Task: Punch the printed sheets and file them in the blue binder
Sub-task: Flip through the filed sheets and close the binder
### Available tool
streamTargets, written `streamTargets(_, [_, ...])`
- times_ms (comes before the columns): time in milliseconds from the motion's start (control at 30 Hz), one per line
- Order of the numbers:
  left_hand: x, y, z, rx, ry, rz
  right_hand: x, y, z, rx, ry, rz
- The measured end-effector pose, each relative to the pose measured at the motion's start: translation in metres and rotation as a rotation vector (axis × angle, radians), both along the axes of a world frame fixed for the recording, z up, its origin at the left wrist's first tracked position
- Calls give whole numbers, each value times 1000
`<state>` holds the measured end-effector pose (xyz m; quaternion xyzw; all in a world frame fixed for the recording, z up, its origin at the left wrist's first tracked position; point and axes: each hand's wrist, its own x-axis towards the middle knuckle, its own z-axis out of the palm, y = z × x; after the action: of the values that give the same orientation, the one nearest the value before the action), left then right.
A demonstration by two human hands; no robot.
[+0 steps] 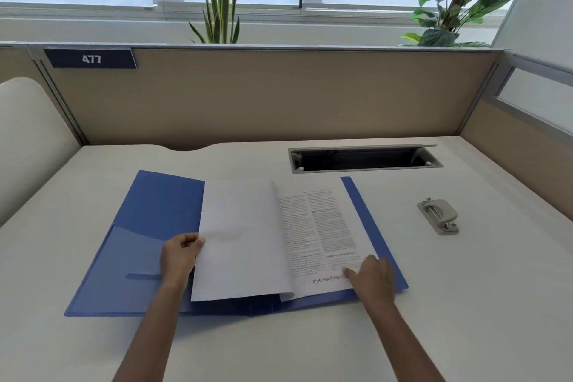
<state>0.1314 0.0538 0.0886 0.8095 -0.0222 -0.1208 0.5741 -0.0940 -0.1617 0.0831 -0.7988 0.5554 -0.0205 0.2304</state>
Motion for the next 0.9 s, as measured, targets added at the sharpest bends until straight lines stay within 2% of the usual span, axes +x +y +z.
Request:
streamTargets(133, [1, -2, -6, 81, -38, 39, -13, -15, -8, 44, 113, -98])
streamTargets(533, [-1, -4, -7, 144, -52, 60, -8, -27, -7, 104, 167, -118])
streamTargets(633, [-1, -4, -6, 147, -55, 55, -10, -21, -7, 61, 99, -112])
streamTargets(700, [-2, -4, -5, 142, -70, 46, -10, -14, -7, -50, 18, -67])
streamTargets(833, [1, -3, -7, 130, -109, 3, 3, 10, 5, -187, -397, 26])
streamTargets(900, [3, -2, -10, 109, -81, -24, 15, 28, 18, -229, -521, 149])
